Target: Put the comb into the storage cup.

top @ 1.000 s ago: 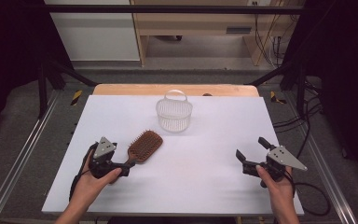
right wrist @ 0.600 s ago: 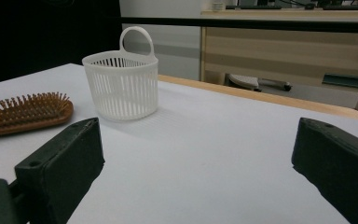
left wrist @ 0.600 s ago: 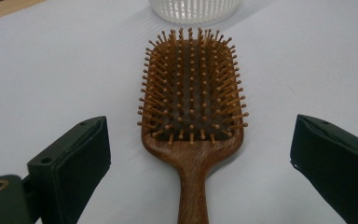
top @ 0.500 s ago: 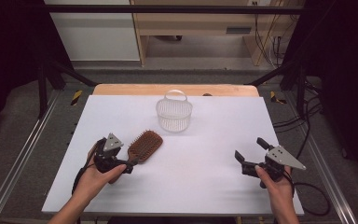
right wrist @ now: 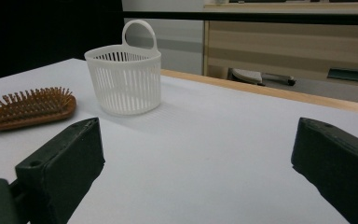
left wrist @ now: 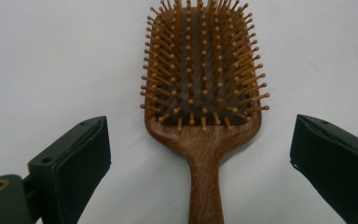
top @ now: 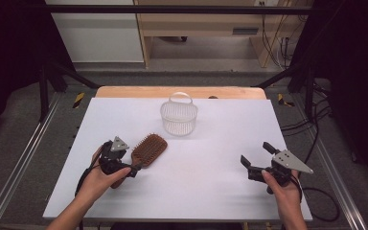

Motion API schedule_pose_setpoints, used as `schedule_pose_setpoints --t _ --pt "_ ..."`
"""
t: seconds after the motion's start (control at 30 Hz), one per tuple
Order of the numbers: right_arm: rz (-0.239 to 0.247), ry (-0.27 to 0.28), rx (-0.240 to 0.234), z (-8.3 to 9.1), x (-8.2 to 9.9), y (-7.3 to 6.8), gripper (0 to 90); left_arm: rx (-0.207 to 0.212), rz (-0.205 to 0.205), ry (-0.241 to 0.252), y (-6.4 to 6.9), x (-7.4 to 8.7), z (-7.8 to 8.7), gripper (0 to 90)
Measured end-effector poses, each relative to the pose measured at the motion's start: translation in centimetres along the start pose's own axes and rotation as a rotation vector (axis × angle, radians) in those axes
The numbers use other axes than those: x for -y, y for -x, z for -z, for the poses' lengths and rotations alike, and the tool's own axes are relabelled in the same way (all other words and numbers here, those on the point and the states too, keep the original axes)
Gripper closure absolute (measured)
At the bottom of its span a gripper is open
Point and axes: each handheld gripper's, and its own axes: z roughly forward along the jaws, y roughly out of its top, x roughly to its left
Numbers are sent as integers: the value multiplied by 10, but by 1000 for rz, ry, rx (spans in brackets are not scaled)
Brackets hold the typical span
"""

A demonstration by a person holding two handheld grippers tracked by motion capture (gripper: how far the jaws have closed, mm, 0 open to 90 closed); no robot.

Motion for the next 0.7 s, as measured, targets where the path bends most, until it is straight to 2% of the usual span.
schedule_pose_setpoints --t 0.13,0.33,0.53,0.7 --pt "0 -3 -1 0 0 0 25 6 1 -27 -2 2 -3 50" --pt "1 -6 -1 -1 0 0 26 10 27 -64 -6 5 -7 48" --pt "0 -10 -3 -1 0 -1 26 23 21 -96 -10 8 -8 51" --pt "2 -12 -4 -1 0 -1 27 17 20 -112 -12 10 -10 52"
